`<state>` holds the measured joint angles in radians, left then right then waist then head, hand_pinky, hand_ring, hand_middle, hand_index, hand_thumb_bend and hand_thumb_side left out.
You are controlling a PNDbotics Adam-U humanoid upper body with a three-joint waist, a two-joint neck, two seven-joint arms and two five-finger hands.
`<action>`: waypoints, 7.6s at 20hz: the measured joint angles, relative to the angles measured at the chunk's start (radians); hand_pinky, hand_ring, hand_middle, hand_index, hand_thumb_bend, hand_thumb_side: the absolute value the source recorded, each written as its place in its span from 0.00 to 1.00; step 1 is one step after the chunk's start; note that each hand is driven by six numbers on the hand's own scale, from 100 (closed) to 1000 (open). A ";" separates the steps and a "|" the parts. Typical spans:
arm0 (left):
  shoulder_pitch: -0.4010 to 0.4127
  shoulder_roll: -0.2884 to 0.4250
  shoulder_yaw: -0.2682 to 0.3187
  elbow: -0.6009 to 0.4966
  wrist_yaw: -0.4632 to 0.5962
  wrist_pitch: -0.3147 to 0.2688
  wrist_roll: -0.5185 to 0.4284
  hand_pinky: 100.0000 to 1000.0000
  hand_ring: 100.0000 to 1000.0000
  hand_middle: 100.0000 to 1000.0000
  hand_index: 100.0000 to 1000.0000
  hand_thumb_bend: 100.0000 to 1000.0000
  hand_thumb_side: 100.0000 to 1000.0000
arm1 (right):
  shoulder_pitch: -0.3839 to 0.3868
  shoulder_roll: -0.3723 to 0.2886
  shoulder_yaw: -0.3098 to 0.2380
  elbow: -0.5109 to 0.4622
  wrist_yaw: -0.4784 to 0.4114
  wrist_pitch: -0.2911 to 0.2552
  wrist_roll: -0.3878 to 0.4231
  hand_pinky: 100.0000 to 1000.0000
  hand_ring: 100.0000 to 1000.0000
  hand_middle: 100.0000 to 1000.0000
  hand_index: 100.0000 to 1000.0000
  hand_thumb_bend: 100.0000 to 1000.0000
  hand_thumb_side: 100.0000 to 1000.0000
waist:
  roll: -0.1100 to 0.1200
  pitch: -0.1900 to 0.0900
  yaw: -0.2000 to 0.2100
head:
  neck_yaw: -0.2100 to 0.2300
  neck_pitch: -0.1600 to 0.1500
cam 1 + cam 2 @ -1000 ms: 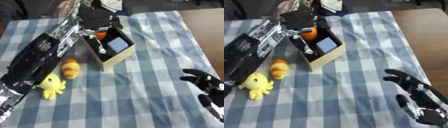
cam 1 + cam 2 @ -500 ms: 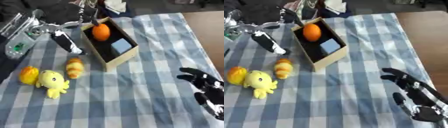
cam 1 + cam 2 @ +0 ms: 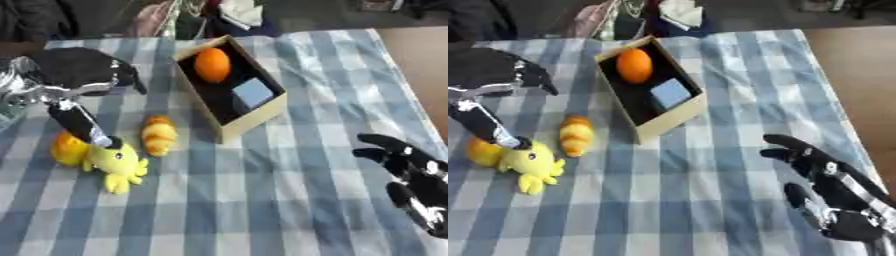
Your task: Pick up objects on the table and place them in the box.
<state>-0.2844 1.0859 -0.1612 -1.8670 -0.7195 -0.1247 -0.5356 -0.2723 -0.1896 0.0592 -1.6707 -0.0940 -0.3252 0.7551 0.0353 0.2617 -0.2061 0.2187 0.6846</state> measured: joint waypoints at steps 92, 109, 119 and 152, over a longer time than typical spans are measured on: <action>-0.537 -0.449 -0.248 0.385 -0.285 -0.164 -0.002 0.68 0.62 0.62 0.80 0.36 0.01 | 0.008 0.010 0.016 0.018 0.004 0.007 0.021 1.00 0.91 0.97 1.00 0.00 0.41 | -0.001 -0.010 -0.072 | 0.009 0.018; -0.484 -0.315 -0.200 0.228 -0.144 -0.132 -0.031 0.70 0.62 0.61 0.77 0.34 0.04 | 0.008 0.017 0.014 0.019 0.004 0.008 0.020 1.00 0.91 0.97 1.00 0.00 0.40 | -0.001 -0.015 -0.056 | -0.007 0.017; -0.124 -0.023 -0.079 -0.081 0.078 -0.048 -0.162 0.71 0.63 0.62 0.77 0.40 0.11 | 0.009 0.009 0.002 0.019 0.006 0.008 0.013 1.00 0.92 0.97 1.00 0.00 0.40 | 0.000 -0.019 -0.024 | -0.043 0.017; 0.019 -0.093 -0.032 0.039 -0.041 0.028 0.055 0.61 0.47 0.43 0.58 0.21 0.02 | 0.011 0.009 -0.003 0.019 0.014 0.011 0.007 1.00 0.92 0.97 1.00 0.00 0.41 | -0.001 -0.019 -0.014 | -0.058 0.017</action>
<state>-0.2655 0.9927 -0.1934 -1.8283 -0.7601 -0.0969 -0.4810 -0.2614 -0.1809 0.0561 -1.6516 -0.0802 -0.3144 0.7626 0.0348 0.2431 -0.2205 0.1612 0.7021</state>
